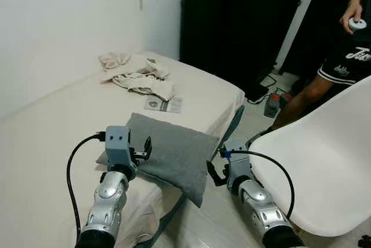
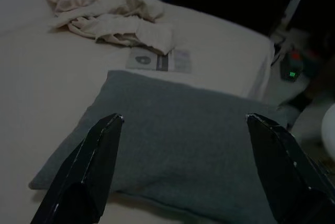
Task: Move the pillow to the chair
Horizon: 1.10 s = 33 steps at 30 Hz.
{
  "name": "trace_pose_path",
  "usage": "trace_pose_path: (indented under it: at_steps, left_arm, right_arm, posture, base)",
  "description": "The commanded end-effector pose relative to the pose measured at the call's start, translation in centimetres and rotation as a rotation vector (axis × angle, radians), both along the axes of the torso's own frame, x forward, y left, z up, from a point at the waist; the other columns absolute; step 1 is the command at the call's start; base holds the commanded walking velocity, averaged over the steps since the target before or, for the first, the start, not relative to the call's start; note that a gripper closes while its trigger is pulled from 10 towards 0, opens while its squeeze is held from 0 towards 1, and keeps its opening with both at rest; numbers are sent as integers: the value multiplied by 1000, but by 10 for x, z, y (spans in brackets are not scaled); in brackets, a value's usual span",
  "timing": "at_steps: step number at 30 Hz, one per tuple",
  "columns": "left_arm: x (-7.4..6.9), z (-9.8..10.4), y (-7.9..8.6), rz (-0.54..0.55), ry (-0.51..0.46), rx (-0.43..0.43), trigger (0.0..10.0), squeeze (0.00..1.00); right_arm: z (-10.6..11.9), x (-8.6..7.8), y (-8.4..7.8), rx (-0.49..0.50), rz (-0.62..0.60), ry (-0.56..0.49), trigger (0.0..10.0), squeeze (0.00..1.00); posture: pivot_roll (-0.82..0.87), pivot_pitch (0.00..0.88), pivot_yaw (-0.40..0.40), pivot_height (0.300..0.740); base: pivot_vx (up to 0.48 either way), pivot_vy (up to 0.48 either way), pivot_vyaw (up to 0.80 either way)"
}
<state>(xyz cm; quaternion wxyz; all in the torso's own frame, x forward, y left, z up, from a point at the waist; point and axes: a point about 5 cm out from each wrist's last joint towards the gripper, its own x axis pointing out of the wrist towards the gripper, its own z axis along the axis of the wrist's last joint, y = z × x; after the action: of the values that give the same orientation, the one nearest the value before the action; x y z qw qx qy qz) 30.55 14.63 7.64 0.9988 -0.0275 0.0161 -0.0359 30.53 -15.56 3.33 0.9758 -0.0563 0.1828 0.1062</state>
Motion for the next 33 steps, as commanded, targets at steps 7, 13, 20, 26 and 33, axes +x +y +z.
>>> trace_pose_path:
  at_steps: [7, 13, 20, 26, 33]
  left_arm:
    - [0, -6, 4, -11, 33, 36, 10000, 0]
    - [2, -5, 5, -22, 33, 45, 10000, 0]
    - [4, -5, 3, -27, 31, 43, 10000, 0]
    - [3, -5, 2, -31, 30, 38, 10000, 0]
    - [5, -4, 0, -39, 28, 35, 10000, 0]
  right_arm:
    - [-2, -1, -4, 105, -77, 15, 10000, 0]
    - [-2, -1, -4, 109, -78, 14, 10000, 0]
    - [-1, -1, -2, 118, -72, 12, 10000, 0]
    - [-2, -1, -3, 107, -64, 17, 10000, 0]
    - [-1, 0, -2, 94, -53, 7, 10000, 0]
  posture:
    - [-67, 98, -3, 715]
    - [-69, 95, 2, 675]
    - [-72, 94, 2, 635]
    - [-73, 94, 1, 595]
    - [-72, 94, 3, 590]
  base:
    - [0, 0, 0]
    - [0, 0, 0]
    - [0, 0, 0]
    - [0, 0, 0]
    - [0, 0, 0]
